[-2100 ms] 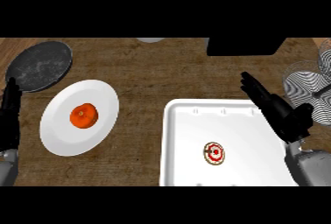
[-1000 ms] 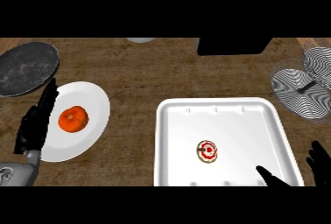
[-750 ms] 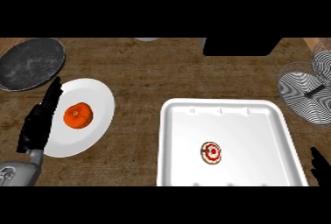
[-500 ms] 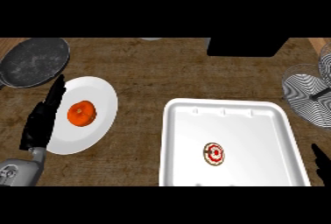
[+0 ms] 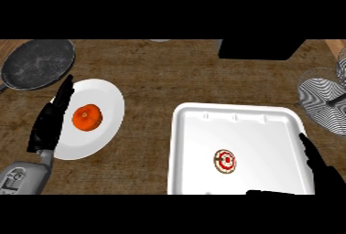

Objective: Pick the cupcake from the tray and place it in the tiered basket

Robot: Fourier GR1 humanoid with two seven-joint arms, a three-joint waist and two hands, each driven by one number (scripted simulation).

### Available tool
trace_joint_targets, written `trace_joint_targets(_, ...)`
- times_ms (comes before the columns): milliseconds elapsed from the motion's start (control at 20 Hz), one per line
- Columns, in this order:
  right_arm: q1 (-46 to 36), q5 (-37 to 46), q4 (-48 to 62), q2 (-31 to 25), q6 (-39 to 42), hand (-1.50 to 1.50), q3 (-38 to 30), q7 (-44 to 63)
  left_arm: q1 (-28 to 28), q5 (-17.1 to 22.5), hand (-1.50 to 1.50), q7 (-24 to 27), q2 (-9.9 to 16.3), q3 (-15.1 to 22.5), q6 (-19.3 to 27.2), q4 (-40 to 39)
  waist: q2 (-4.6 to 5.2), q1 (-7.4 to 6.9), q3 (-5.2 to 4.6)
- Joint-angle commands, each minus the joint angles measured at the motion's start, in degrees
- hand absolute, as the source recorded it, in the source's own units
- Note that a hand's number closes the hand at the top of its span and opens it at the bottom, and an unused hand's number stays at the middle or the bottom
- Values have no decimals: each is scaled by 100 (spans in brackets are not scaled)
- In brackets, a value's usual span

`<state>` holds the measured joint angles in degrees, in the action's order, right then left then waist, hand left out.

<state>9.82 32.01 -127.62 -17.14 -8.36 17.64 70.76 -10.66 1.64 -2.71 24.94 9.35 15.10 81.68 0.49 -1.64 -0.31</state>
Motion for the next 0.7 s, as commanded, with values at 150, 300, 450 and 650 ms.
trace_joint_targets(150, -528, 295, 588, 663, 743, -150, 60, 1445, 180, -75, 0, 128, -55, -37, 51, -9, -15, 17, 0)
trace_joint_targets(300, -462, 584, 669, 997, 888, -150, 202, 1446, 210, -106, 0, 160, -85, -37, 44, -11, -39, 73, 5)
trace_joint_targets(450, -409, 613, 632, 1116, 1143, -150, 125, 1446, 97, -97, 0, 26, -49, -146, 30, -61, -41, 138, 15)
trace_joint_targets(650, -460, 1337, 822, 1669, 1417, -150, 395, 1446, 392, -104, 0, 86, 54, -174, -25, 195, -62, 82, 9)
